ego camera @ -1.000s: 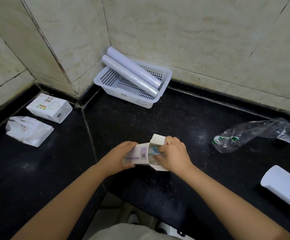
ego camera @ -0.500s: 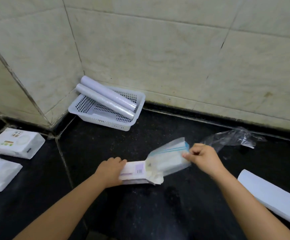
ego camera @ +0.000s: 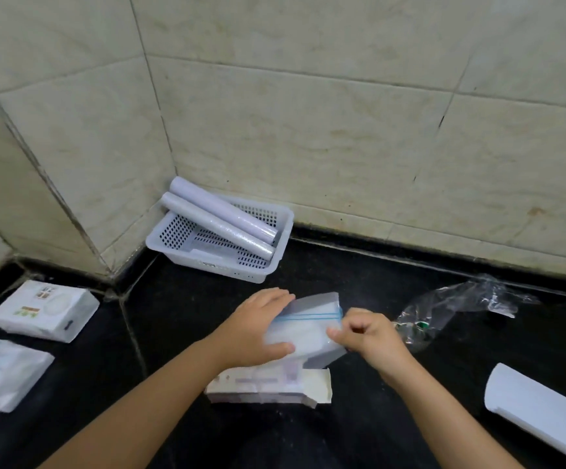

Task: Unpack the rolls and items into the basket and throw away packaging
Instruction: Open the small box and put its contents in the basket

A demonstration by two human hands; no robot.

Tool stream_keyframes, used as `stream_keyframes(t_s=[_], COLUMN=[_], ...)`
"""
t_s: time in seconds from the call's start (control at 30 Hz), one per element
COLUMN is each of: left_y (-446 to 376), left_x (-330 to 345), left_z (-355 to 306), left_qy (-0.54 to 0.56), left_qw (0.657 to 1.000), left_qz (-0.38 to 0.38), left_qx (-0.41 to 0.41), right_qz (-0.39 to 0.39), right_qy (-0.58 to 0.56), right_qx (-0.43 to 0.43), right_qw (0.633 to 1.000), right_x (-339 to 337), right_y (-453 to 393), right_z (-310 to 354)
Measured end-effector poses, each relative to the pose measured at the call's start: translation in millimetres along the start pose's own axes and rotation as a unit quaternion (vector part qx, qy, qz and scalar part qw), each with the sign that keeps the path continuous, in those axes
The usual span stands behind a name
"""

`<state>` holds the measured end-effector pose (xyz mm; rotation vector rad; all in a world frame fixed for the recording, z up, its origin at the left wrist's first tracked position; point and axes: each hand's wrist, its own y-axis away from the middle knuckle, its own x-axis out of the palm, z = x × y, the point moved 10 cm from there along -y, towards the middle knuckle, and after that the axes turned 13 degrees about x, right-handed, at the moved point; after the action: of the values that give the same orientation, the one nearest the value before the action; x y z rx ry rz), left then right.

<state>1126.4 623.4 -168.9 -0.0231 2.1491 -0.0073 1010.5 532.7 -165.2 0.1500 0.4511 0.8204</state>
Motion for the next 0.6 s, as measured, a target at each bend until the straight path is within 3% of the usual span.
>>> stream_keyframes(t_s=[0.07, 0.2, 0.33, 0.4, 0.5, 0.6], left_y=[6.6, 31.5, 49.2, 49.6, 46.3, 39.6], left_x=[4.3, 21.2, 27.3, 19.4, -3.0, -19.6], left_z=[15.9, 25.1, 41.1, 51.5, 58.7, 56.9], left_qy=[0.082, 0.145, 0.226, 0.165, -0.057, -0.213], left_qw=[0.994, 0.969, 0.952, 0.967, 0.984, 0.969], left_qz=[0.069, 0.19, 0.176, 0.146, 0.11, 0.051], left_qx=[-0.031, -0.062, -0.112, -0.125, -0.129, -0.112], right_qz=[0.035, 0.108, 0.117, 0.103, 0.12, 0.124], right_qy=[0.018, 0.072, 0.147, 0.186, 0.278, 0.435], right_qx=[-0.026, -0.082, -0.111, -0.1, -0.064, -0.101], right_qw=[0.999, 0.988, 0.976, 0.972, 0.951, 0.886], right_x=[15.1, 38.1, 52.8, 57.6, 66.0, 90.6], right_y=[-1.4, -1.3, -6.1, -12.2, -14.9, -10.8], right_z=[10.1, 36.3, 53.5, 53.7, 45.1, 40.6])
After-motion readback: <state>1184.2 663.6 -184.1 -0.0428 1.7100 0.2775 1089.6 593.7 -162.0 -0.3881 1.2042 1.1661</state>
